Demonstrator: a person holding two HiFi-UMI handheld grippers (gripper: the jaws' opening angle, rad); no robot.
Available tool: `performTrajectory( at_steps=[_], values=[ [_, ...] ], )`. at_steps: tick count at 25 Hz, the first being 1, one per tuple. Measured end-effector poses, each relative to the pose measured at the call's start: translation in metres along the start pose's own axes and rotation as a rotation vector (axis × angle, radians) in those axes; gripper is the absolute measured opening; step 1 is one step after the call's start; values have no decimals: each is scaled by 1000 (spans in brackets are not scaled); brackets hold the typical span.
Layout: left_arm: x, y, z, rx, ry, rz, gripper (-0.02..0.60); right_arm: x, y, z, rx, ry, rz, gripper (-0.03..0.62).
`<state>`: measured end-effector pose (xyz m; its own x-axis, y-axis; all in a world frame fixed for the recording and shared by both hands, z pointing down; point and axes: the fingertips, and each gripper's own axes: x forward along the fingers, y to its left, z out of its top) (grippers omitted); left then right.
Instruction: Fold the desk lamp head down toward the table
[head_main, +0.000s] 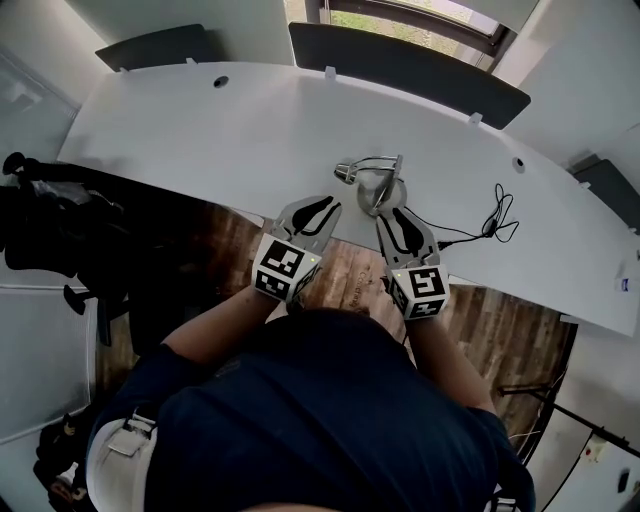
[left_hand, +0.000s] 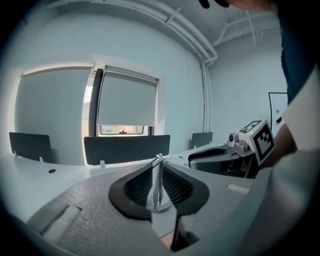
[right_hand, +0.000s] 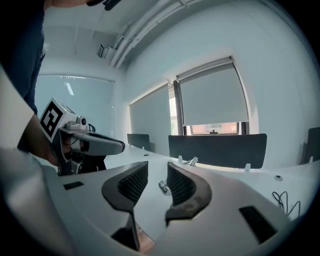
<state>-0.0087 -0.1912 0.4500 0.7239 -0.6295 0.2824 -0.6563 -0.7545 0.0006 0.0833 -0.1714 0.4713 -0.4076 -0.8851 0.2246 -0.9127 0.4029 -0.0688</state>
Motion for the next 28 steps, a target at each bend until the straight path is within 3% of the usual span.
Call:
performTrajectory(
  at_steps=[7,10,13,28],
  values=[
    [-26,-31,47,-3,-91,-86,49,-32,20,36,33,-90,28,52],
    [-27,-36,45,35,-100,-100,26,-37,31,44,27,-115,41,29],
    [-30,-39,39,10,-96,-91,8,-39,38,42,22,-127,43,20],
    [-44,-58,21,30,-76,-140,6,-39,59,24,26,-80,78,11]
  ],
)
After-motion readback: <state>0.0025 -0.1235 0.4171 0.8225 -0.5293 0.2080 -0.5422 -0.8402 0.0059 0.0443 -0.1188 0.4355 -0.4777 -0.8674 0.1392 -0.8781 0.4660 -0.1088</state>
